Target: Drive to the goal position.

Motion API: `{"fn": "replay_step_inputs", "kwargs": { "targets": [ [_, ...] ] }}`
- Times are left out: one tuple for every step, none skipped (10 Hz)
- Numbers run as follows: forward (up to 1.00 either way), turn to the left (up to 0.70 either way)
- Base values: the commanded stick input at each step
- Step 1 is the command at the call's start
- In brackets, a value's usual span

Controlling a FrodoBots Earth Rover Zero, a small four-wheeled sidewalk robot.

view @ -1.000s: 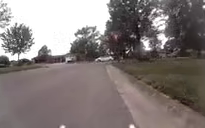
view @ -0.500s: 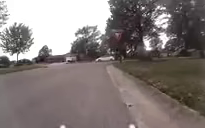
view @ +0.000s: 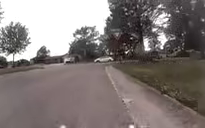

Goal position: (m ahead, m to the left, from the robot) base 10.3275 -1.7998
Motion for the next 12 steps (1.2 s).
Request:
{"fn": "replay_step_inputs", "kwargs": {
  "targets": [
    [1.00,0.02],
    [1.00,0.21],
    [1.00,0.40],
    [1.00,0.25],
    [1.00,0.01],
    [1.00,0.03],
    [1.00,0.17],
    [1.00,0.19],
    [1.00,0.20],
    [1.00,0.06],
    [1.00,0.00],
    [1.00,-0.01]
  ]
}}
